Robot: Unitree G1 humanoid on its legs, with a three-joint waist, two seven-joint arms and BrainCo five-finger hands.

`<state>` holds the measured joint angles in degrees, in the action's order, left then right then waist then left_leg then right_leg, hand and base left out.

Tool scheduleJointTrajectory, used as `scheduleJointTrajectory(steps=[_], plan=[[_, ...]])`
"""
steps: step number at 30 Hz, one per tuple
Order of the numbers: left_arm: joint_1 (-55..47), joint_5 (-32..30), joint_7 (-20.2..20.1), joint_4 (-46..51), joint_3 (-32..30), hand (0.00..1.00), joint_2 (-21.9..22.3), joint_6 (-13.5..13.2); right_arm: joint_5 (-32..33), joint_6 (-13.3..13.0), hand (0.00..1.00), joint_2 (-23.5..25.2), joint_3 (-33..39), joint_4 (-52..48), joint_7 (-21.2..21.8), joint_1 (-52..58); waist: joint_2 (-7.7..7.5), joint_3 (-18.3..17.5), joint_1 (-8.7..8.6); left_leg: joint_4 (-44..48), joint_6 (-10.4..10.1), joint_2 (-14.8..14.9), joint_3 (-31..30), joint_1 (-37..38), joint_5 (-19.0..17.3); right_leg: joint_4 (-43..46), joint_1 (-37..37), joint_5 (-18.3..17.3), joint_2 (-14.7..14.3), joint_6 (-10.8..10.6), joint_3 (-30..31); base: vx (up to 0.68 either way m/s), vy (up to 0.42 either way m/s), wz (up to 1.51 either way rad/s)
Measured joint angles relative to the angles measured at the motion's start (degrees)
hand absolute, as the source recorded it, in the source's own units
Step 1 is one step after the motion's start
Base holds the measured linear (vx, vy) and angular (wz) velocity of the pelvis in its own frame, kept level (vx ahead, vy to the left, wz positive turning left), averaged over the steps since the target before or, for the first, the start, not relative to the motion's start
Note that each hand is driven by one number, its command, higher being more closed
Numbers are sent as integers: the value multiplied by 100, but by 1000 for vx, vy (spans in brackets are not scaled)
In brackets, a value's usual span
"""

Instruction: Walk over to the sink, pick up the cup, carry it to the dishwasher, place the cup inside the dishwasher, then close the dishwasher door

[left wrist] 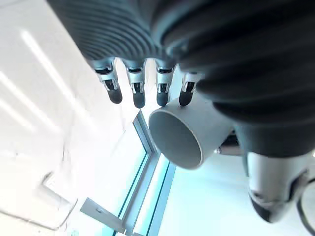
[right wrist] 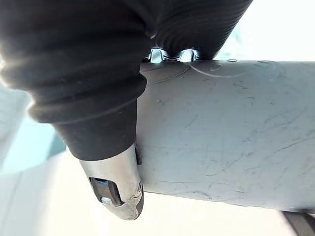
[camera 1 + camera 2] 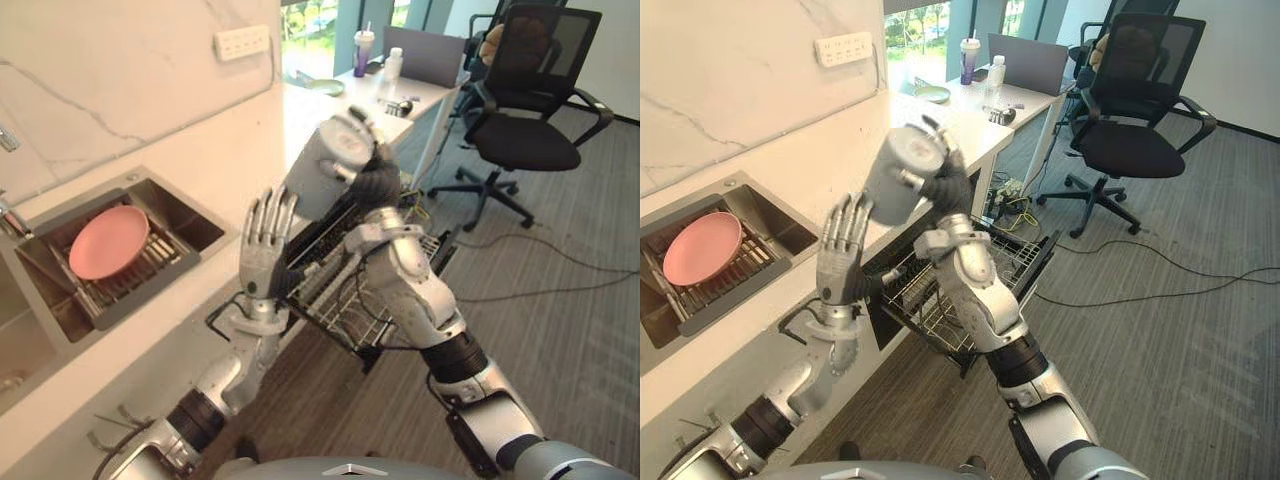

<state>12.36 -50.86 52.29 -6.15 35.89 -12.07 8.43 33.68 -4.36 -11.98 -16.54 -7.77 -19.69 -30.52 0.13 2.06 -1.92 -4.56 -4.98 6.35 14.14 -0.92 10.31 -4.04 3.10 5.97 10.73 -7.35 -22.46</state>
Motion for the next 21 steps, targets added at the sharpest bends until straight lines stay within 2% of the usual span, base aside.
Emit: scheduleJointTrajectory(steps=[1,3,4,8,10,12,13,14,15,16,17,18,19,20,21], plan=[[2,0,4,7,-34,0,58,31,-38,-130,100,24,149,-44,-101,-31,0,0,-8,0,0,-1,6,7,0,0,4,1,1,1,3,0,0,0],[3,10,115,36,-282,0,142,149,-118,-229,100,3,391,-45,-271,-54,1,0,-26,0,0,0,7,13,0,-2,10,5,0,7,2,0,0,0],[5,16,292,107,-553,0,165,242,-269,-241,100,-21,563,-45,-405,-49,9,7,-42,0,2,0,7,20,1,-4,16,7,-1,9,2,0,0,0],[61,223,758,491,-1268,0,170,274,-694,-243,100,-262,1002,-55,-671,38,11,113,-61,-23,-26,0,19,131,-25,-10,118,0,2,6,3,0,0,0],[155,416,999,579,-1394,0,177,143,-715,-256,100,-339,1210,-59,-698,211,15,119,-52,-34,-26,0,20,131,-30,-9,117,-3,7,5,2,0,0,0],[189,755,1045,587,-1484,0,211,-269,-778,-256,100,-336,1279,-59,-681,394,16,121,-87,-34,-28,0,26,129,-33,-10,112,-4,8,3,4,0,0,0],[188,1081,888,613,-1514,0,310,-559,-920,-255,100,-337,1282,-60,-646,500,15,122,-116,-34,-29,0,27,129,-36,-9,111,-7,8,1,4,0,0,0],[128,1531,449,710,-1513,0,406,-939,-966,-252,100,-337,1325,-59,-540,604,13,123,-138,-33,-28,0,27,128,-39,-9,109,-11,8,-1,4,0,0,0],[68,1715,230,766,-1479,0,435,-1098,-1017,-250,100,-337,1363,-59,-490,653,12,124,-144,-33,-27,0,28,126,-41,-9,106,-13,8,-2,5,0,0,0],[-96,2337,-365,836,-1318,0,524,-1561,-1179,-234,100,-338,1501,-60,-371,761,12,124,-139,-33,-26,0,27,118,-49,-8,100,-21,8,-5,6,0,0,0],[-211,2697,-724,892,-1250,0,561,-1755,-1217,-210,100,-338,1578,-60,-300,807,12,124,-139,-33,-25,0,27,114,-53,-8,96,-26,8,-6,5,0,0,0],[-502,3448,-1425,1072,-1013,0,597,-2063,-1311,-165,100,-341,1718,-60,-150,904,10,127,-146,-32,-30,0,30,105,-62,-12,89,-32,8,-10,6,0,0,0],[-837,4017,-2030,1278,-761,0,645,-2223,-1378,-154,100,-368,1836,-60,-16,1033,6,130,-142,-32,-31,0,29,104,-72,-11,90,-47,8,-16,4,34,-12,0],[-1020,4280,-2306,1389,-644,0,665,-2261,-1380,-139,100,-399,1885,-60,60,1109,3,132,-140,-32,-37,0,28,103,-80,-10,90,-56,8,-18,2,33,-11,1],[-1373,4765,-2847,1608,-442,0,669,-2319,-1382,-77,100,-485,1963,-52,215,1247,1,134,-136,-32,-44,1,26,100,-95,-9,89,-73,8,-20,-2,42,-14,1]])
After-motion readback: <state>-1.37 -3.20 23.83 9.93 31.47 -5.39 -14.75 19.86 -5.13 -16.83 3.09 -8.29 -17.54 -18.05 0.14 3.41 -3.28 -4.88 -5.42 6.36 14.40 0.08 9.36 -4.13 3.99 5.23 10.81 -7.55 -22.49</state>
